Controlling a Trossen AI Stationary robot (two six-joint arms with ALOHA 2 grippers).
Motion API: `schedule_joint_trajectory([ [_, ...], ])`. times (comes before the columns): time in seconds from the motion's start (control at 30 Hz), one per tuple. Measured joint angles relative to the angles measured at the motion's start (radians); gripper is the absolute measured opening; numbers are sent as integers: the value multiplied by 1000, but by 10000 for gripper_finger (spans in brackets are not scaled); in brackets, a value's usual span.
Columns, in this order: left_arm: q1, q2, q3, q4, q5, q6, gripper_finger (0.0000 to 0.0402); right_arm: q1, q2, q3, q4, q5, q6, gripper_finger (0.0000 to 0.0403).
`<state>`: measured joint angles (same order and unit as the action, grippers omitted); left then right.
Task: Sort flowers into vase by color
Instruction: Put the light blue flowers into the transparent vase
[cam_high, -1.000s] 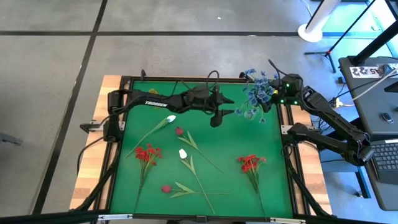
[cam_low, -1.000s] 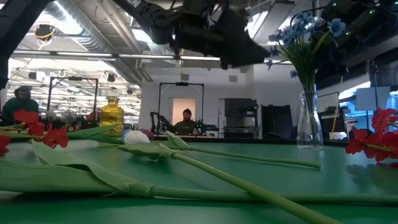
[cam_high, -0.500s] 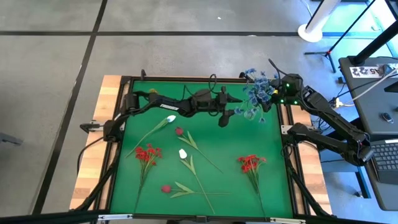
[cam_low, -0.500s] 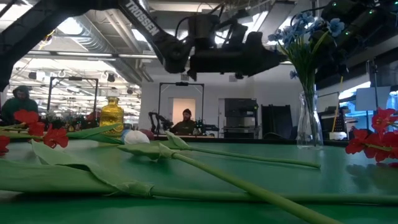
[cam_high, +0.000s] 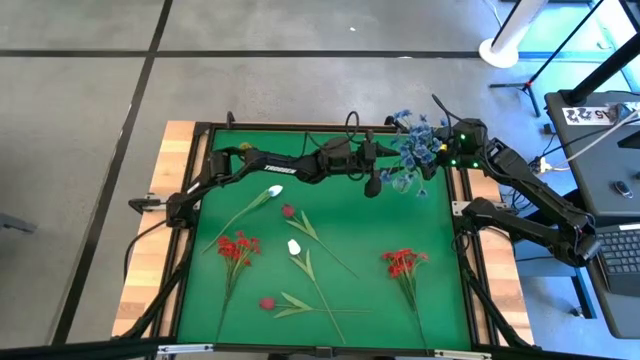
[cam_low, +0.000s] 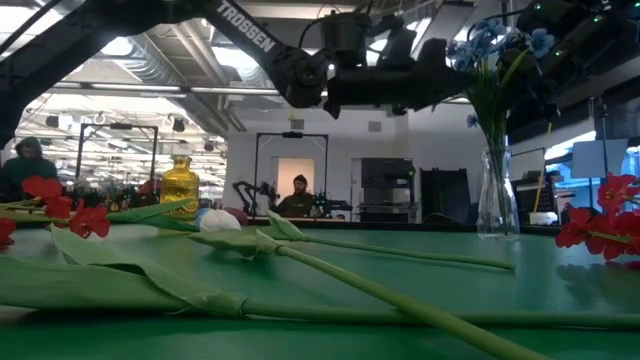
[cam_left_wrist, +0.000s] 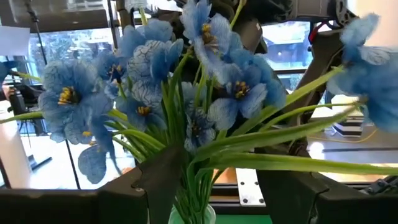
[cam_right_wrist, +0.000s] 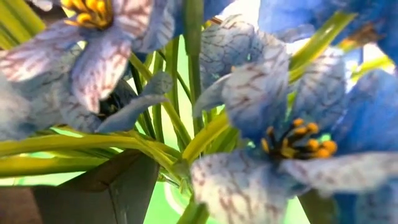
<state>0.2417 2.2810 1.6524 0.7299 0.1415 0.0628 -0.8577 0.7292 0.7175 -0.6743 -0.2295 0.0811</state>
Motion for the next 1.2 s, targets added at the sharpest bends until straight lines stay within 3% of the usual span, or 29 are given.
schedule_joint_trajectory([
  [0.23, 0, 0, 0, -57, -14, 1, 160, 0, 0, 0, 0, 0, 0, 324],
  [0.53, -1, 1, 0, -95, -54, 0, 21, 0, 0, 0, 0, 0, 16, 324],
  [0.6, -2, 1, 0, -88, -46, -1, 7, 0, 0, 0, 0, 0, 17, 324],
  [0.8, -13, 1, 0, -82, -46, 20, 37, 0, 0, 0, -1, 0, 17, 324],
  [1.2, -23, 1, 0, -7, -81, 26, 139, 0, 0, 0, -5, -20, 19, 324],
])
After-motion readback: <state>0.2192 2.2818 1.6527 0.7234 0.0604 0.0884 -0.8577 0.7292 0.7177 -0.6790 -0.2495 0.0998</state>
